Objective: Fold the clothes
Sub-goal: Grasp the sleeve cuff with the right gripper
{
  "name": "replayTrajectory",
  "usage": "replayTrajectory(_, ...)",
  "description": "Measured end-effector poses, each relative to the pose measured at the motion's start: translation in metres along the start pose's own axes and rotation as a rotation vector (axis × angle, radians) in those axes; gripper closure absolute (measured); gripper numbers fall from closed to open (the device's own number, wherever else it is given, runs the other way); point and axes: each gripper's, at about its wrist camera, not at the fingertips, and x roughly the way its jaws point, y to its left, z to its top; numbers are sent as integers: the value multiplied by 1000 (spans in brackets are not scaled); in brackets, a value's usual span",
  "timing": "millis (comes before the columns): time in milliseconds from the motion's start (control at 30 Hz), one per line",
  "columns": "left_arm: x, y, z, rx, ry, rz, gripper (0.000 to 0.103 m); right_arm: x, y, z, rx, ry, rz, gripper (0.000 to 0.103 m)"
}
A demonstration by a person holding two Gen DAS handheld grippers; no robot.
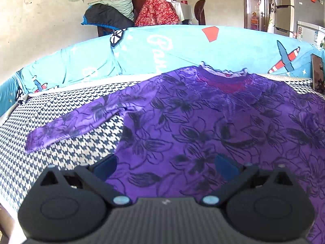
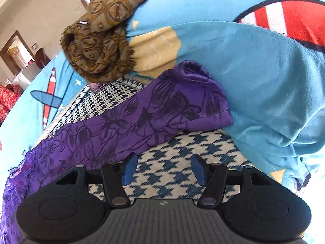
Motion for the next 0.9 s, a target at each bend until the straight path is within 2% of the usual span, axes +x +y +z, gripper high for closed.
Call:
replayTrajectory(167, 23, 39, 14, -133, 40, 25, 0, 7, -5, 10, 14, -20, -18, 41)
replayTrajectory(300, 33, 61, 17, -231, 77, -4, 0, 8, -15, 17, 77, -25, 11, 38)
replayTrajectory(467, 36, 69, 20, -238, 71, 12, 0, 8, -30, 23, 151, -24, 66, 37)
replayTrajectory(600, 37, 72, 21, -265, 84, -22, 0, 10, -40, 27, 213, -25, 101, 37)
replayTrajectory(733, 33, 68, 21, -264, 73, -46, 0, 12, -42, 27, 225, -43, 100, 37)
replayTrajectory(900, 31, 60, 23, -237, 67, -53, 0, 21, -36, 31, 183, -62, 62, 37)
